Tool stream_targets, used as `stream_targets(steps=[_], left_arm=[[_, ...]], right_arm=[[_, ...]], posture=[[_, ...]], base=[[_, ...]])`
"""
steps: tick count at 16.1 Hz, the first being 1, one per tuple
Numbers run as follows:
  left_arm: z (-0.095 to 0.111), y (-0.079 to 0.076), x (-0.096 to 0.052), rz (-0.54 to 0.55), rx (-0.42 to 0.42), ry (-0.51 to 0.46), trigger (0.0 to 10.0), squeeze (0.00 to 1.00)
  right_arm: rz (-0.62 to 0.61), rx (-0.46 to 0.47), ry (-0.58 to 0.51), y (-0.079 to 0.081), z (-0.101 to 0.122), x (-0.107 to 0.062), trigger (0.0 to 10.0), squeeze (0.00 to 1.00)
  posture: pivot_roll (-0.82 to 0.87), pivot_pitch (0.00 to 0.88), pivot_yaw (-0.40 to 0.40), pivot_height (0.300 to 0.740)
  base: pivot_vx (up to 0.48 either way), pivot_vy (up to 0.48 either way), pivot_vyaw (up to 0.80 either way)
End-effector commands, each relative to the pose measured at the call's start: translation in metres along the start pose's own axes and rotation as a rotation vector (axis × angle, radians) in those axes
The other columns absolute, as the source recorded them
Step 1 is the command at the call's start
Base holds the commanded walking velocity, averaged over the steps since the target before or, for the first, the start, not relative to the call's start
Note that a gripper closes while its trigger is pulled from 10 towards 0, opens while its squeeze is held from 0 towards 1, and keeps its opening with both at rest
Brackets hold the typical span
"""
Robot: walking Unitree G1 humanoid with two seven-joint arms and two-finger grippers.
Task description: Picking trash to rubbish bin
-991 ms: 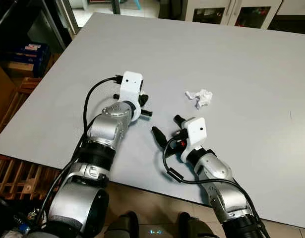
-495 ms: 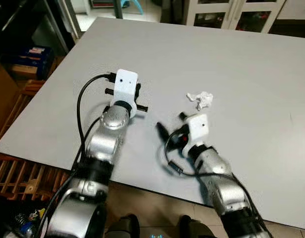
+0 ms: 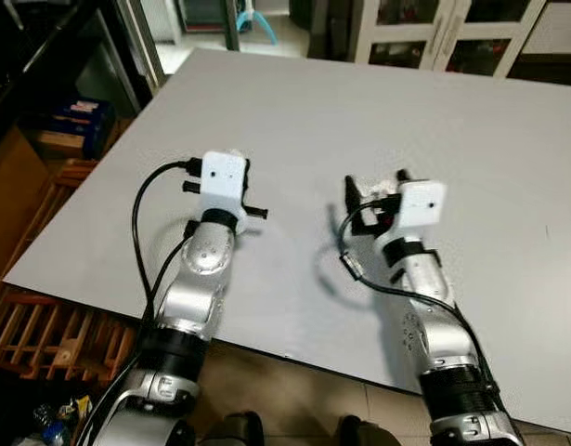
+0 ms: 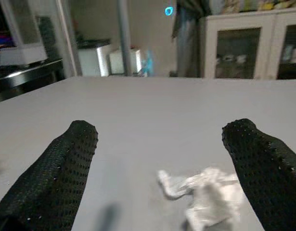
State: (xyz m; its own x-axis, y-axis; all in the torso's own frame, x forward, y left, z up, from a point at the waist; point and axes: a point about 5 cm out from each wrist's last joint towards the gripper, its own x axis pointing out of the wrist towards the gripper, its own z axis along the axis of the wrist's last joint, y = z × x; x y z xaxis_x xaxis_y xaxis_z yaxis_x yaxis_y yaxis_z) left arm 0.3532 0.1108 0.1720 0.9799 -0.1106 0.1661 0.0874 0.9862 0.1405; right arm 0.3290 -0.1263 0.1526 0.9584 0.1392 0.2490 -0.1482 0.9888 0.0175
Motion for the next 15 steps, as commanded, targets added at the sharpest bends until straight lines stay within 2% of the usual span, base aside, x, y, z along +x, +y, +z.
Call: stream_targets(steps=[1, 3, 5, 7, 10, 15], left_arm=[[0.0, 0.006, -0.002, 0.029, 0.007, -0.023, 10.0, 0.0], [-0.001, 0.01, -0.006, 0.039, 0.046, -0.056, 10.0, 0.0], [-0.007, 0.015, -0.01, 0.073, 0.047, -0.069, 10.0, 0.0], [-0.014, 0.018, -0.013, 0.089, 0.054, -0.057, 10.0, 0.0], [-0.029, 0.021, -0.018, 0.11, 0.069, -0.012, 10.0, 0.0], [-0.034, 0.014, -0.022, 0.114, 0.045, -0.015, 10.0, 0.0]], right_arm=[[-0.013, -0.015, -0.011, 0.0, 0.0, 0.0, 10.0, 0.0], [-0.07, -0.029, -0.026, -0.006, 0.001, 0.0, 10.0, 0.0], [-0.159, -0.048, -0.046, -0.021, 0.003, 0.0, 10.0, 0.0], [-0.174, -0.053, -0.046, -0.026, 0.002, 0.0, 10.0, 0.0], [-0.183, -0.063, -0.018, -0.028, -0.006, -0.004, 10.0, 0.0], [-0.183, -0.051, 0.005, -0.027, -0.013, -0.005, 10.0, 0.0]], posture=[[-0.04, 0.103, 0.077, 0.74], [-0.04, 0.099, 0.076, 0.74], [-0.04, 0.086, 0.07, 0.74], [-0.04, 0.073, 0.065, 0.74], [-0.04, 0.057, 0.058, 0.74], [-0.04, 0.029, 0.05, 0.74]], base=[[0.0, 0.0, 0.0], [0.0, 0.0, 0.0], [0.0, 0.0, 0.0], [0.0, 0.0, 0.0], [0.0, 0.0, 0.0], [0.0, 0.0, 0.0]])
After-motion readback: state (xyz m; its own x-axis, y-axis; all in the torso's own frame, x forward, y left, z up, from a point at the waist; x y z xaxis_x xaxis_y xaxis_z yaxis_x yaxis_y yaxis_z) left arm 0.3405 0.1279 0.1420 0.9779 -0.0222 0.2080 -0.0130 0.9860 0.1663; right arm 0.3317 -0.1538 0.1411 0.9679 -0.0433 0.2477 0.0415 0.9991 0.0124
